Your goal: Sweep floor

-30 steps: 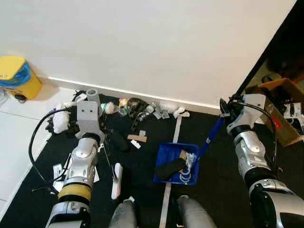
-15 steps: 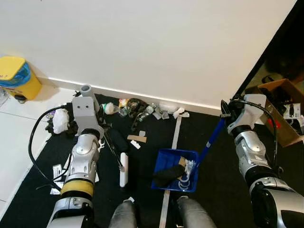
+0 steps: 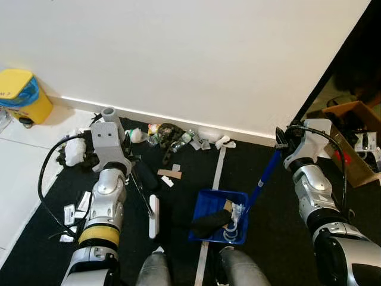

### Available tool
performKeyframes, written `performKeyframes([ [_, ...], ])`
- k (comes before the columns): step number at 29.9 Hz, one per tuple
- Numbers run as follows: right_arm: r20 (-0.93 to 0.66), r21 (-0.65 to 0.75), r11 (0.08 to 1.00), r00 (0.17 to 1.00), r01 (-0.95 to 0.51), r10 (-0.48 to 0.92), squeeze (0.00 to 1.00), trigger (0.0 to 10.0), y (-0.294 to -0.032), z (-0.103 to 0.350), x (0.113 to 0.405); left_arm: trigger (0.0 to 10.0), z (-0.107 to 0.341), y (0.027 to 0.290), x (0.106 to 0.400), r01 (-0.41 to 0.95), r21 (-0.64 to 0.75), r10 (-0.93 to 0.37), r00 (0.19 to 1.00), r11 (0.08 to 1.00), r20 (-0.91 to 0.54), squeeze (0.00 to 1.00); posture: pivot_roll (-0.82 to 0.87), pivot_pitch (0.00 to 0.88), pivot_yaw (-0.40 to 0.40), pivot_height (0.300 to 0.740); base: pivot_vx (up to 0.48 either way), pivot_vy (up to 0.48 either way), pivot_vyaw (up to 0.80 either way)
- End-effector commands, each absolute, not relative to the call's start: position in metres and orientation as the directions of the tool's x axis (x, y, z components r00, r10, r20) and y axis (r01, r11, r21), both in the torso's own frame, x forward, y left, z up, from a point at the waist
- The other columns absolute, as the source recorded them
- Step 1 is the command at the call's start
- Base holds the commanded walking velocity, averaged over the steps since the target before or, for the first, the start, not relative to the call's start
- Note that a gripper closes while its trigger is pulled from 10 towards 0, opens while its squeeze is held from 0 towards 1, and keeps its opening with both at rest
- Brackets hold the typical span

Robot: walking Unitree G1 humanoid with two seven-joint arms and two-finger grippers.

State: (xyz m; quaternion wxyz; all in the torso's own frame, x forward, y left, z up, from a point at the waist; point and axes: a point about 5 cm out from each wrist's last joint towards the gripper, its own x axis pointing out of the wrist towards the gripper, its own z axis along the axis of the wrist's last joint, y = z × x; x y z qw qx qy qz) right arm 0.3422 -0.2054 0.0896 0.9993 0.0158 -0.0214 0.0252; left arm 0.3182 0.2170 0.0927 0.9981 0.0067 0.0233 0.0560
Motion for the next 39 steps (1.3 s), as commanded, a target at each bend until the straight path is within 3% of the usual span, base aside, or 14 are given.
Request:
performKeyframes([
  [1, 0.043, 0.037, 0.998, 0.998, -0.045, 0.043, 0.0, 10.0, -0.2053, 0.0916, 0.3443, 10.0, 0.0938, 0.2128, 0.3208, -0.113, -0.007, 0.113, 0.993, 0.994, -0.035, 0.0, 0.02, 0.093, -0.025, 0.74, 0.0, -0.48, 0.0],
  [39, 0.022, 0.048, 0.998, 0.999, -0.037, 0.036, 0.0, 10.0, -0.2021, 0.0868, 0.3428, 10.0, 0.0938, 0.2105, 0.3235, -0.108, -0.023, 0.107, 0.993, 0.994, -0.042, 0.0, 0.01, 0.101, -0.027, 0.74, 0.0, -0.48, 0.0],
])
